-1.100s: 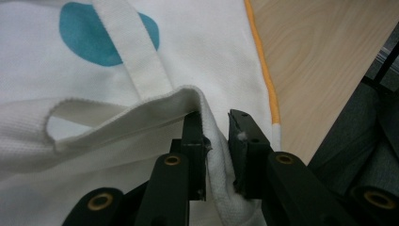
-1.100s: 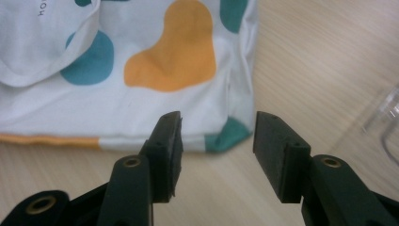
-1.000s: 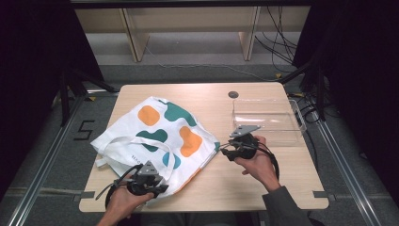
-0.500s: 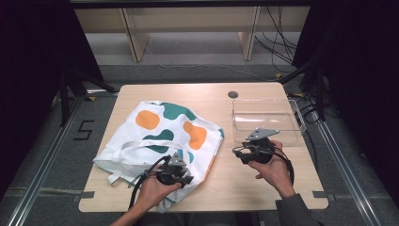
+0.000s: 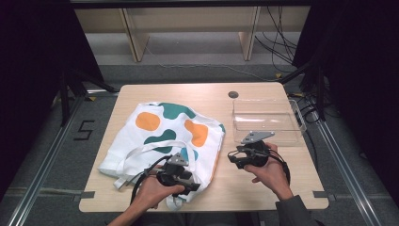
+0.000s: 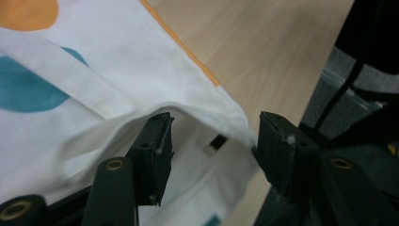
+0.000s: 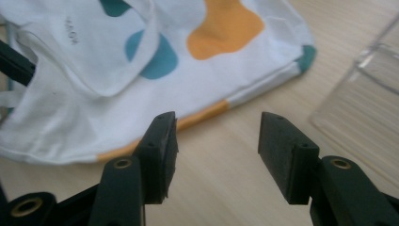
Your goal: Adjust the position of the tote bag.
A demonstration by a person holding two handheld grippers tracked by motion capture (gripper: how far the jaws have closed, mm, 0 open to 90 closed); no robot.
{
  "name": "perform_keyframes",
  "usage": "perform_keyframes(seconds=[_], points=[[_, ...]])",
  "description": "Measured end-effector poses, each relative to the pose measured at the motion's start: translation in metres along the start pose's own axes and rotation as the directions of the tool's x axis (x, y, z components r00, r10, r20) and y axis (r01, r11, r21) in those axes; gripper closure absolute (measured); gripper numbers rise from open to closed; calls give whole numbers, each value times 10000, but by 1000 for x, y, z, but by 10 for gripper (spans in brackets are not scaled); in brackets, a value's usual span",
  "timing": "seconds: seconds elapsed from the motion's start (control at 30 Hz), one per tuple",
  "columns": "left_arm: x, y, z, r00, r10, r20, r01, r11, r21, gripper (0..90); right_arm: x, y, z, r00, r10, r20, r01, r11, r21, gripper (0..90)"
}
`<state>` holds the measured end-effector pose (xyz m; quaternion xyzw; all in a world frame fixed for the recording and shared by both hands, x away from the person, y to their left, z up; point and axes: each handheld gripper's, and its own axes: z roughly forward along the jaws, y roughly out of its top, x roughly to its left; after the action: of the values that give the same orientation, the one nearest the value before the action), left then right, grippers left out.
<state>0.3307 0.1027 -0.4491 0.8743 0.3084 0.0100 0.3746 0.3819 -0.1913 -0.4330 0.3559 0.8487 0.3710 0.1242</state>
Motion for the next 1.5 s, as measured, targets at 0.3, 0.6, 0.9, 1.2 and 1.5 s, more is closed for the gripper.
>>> perform_keyframes(seconds=[0.3,0.6,0.9,1.2,1.5], points=[[18,-34,-49,9967,-285,-755,251,9986,-456,403,44,9,18,9921,-424,-1179,426,9991,-8,426],[39,-66,-86,9828,-812,-1660,646,9926,-1029,355,78,11,36,9677,-978,-2323,1124,9924,505,399],[51,-74,-99,9706,-868,-2245,549,9880,-1446,341,102,14,57,9586,-1438,-2458,1637,9845,625,380],[69,-87,-119,9459,-1097,-3055,696,9878,-1393,334,99,7,64,9453,-2597,-1973,2900,9461,1444,682],[86,-109,-135,9171,-1322,-3762,999,9895,-1043,329,52,-1,50,9573,-2714,-1000,2850,9443,1649,772]])
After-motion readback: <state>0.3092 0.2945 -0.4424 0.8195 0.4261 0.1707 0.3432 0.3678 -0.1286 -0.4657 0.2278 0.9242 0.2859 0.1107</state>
